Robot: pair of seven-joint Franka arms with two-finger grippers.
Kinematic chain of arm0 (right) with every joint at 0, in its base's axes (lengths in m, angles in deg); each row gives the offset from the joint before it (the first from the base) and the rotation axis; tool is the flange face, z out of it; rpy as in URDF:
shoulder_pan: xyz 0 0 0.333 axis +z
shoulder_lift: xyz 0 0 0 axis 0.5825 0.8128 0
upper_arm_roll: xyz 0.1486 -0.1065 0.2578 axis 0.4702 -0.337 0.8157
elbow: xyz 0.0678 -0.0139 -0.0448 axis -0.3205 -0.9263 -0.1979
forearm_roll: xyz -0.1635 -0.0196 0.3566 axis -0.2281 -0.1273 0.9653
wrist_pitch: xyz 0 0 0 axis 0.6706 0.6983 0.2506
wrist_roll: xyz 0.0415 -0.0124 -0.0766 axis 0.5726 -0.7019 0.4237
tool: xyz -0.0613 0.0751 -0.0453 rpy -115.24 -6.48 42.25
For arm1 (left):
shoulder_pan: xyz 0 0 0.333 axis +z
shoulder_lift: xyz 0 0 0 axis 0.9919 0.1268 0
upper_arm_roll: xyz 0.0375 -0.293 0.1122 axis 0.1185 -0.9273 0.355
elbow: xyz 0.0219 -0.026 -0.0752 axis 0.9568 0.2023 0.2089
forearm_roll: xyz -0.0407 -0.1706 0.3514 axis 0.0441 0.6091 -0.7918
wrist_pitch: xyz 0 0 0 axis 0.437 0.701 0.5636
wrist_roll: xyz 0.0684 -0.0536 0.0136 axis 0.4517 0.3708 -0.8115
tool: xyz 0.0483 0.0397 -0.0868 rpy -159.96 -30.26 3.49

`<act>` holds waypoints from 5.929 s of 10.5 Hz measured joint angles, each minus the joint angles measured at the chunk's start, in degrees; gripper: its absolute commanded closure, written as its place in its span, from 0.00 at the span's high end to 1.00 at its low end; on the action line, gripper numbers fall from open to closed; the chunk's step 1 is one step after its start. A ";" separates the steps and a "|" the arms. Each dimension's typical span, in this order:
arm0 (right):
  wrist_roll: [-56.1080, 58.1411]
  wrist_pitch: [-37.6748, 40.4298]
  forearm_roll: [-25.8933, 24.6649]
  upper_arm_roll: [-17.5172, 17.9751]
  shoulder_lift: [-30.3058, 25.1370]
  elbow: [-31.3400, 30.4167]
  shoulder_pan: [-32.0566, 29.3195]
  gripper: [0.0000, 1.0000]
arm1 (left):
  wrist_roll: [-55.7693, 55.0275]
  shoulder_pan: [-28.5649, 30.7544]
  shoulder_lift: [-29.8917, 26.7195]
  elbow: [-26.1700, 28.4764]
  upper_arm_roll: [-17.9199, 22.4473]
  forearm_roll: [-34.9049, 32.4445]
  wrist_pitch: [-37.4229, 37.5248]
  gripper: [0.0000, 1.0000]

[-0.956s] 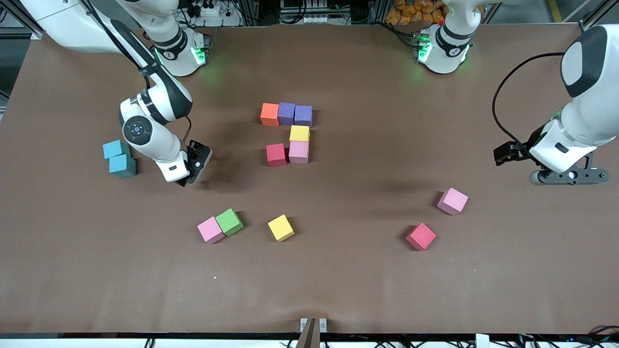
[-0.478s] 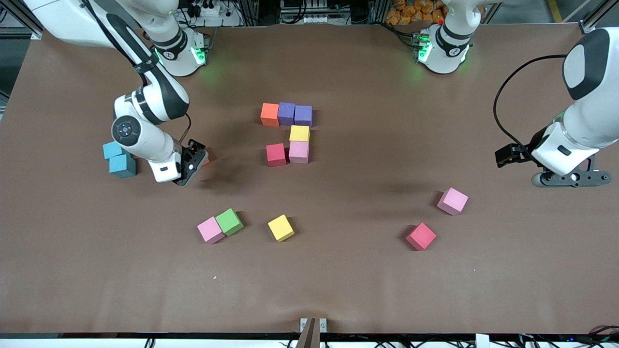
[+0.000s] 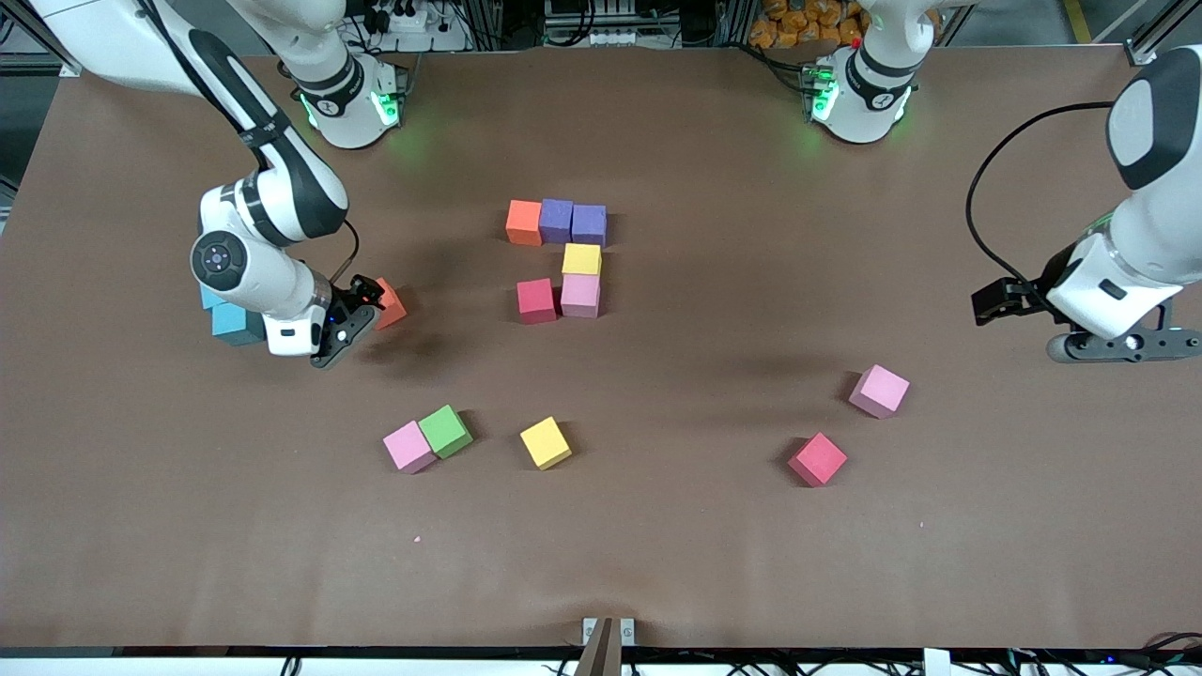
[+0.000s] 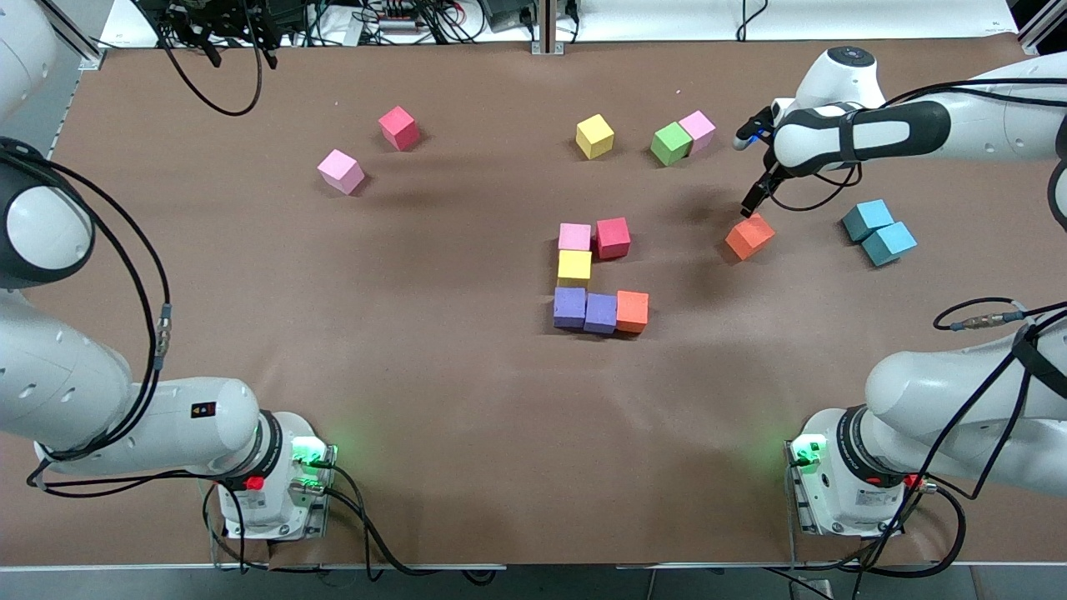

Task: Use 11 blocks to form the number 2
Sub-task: 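Lower the right gripper and grasp the orange block, then carry the orange block with the right gripper to the magenta block, then lower the orange block beside the magenta block and open the right gripper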

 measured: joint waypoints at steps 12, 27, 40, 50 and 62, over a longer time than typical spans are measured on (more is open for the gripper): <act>-4.23 -2.40 5.57 2.20 -4.55 -6.85 0.70 1.00 | 0.00 1.00 0.02 -0.76 0.35 -0.29 0.09 1.00; -3.93 -13.18 0.54 2.09 -4.73 -13.10 0.74 0.33 | 0.00 2.89 0.02 -1.51 -0.14 -0.33 2.71 1.00; 4.99 -7.68 -12.62 -1.03 -1.90 -0.71 27.09 0.30 | 0.00 2.98 0.22 -1.51 -0.09 -0.33 2.78 1.00; 7.17 -8.17 -12.69 -4.49 4.94 4.79 33.49 0.30 | 0.00 3.05 0.27 -1.51 -0.07 -0.33 2.79 1.00; 7.14 -6.93 -12.70 -5.07 6.21 5.18 34.80 0.30 | 0.00 2.86 0.28 -1.51 -0.16 -0.33 2.79 1.00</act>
